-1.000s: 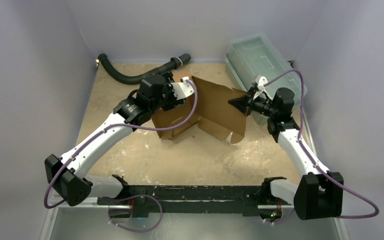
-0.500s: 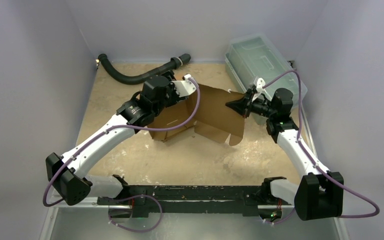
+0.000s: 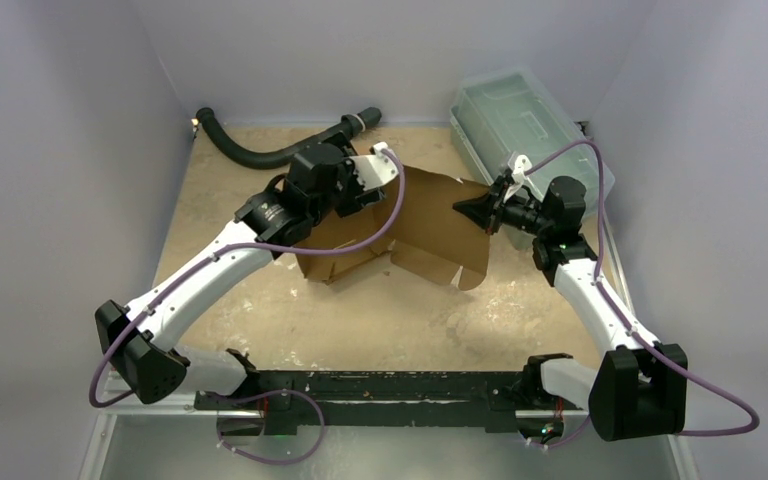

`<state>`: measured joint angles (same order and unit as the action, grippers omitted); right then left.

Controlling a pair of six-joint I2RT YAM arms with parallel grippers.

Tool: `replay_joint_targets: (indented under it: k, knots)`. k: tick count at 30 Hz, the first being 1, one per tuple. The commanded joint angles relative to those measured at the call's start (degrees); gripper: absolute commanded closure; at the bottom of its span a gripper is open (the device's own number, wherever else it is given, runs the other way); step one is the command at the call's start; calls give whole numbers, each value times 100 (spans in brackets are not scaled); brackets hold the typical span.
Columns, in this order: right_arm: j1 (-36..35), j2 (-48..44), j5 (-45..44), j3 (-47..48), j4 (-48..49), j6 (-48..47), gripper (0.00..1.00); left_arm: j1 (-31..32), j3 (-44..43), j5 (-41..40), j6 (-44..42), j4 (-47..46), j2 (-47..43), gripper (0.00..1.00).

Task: Fold the paper box

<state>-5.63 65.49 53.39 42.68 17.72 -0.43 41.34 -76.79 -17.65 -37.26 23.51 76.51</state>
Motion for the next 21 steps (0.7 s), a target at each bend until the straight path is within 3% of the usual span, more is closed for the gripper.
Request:
replay_joint_targets:
  k: [1,6,10,13,17,21]
  knots:
    - [-26,-98,-147,121,16,-84,100,15,-645,282,848,451,-32,13]
    - [-35,-90,-178,135,-26,-106,100,6,-521,236,2107,445,-856,1]
    - [-35,-89,-188,153,-49,-116,100,-3,-114,53,3966,717,-1870,2]
    - [-33,-61,-179,162,-62,-116,100,-3,1161,62,5172,143,-3158,9]
    - [-32,-63,-163,162,-66,-116,100,0,3104,-585,6364,-256,-4862,22]
    - [-30,-30,-162,162,-66,-116,100,0,4149,-811,6877,-629,-5555,24]
